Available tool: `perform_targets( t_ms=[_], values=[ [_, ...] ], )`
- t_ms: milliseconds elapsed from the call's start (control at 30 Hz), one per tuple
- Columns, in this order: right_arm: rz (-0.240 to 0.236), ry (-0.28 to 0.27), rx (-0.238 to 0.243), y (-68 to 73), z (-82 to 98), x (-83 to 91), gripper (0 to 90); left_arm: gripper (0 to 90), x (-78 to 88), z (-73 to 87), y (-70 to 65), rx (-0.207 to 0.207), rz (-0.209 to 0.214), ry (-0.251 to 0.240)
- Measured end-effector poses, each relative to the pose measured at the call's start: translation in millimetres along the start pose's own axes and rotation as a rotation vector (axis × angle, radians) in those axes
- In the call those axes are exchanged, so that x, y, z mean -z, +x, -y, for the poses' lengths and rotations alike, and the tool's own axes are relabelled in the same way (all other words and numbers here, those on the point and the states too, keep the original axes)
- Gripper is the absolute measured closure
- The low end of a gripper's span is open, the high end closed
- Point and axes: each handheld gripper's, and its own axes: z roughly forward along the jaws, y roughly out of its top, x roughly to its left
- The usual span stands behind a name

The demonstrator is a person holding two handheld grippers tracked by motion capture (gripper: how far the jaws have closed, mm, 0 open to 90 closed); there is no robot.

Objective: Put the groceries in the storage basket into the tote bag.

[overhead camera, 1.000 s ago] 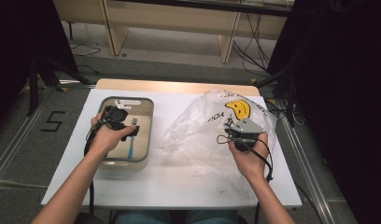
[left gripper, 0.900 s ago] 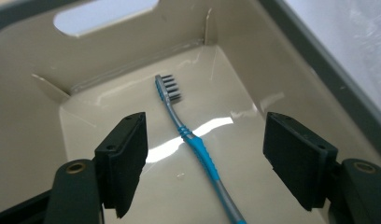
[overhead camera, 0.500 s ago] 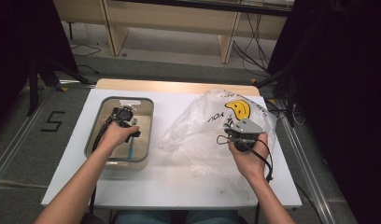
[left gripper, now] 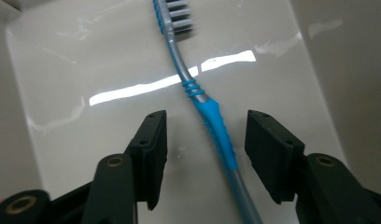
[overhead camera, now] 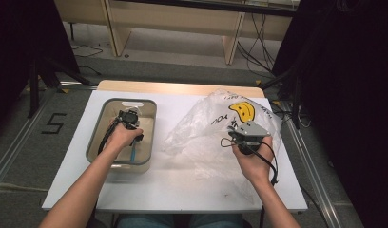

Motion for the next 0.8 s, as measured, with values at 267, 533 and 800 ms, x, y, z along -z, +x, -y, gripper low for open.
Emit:
perform_targets(
  t_ms=[267,533,800],
  values=[
    [-0.004,0.001,-0.001,-0.4,-0.1,0.2,90.0,53.4,-2.5,-2.7,-1.4,0.018,0.008,0.027],
    [-0.004,0.002,-0.002,0.1,-0.2,0.1,90.0,62.4,-2.9,-5.8,-0.8,0.033,0.034,0.046],
    [-0.004,0.002,-0.001,-0.4,-0.1,0.2,90.0,67.1,-3.4,-7.8,1.6,0.05,0.036,0.059]
  ],
)
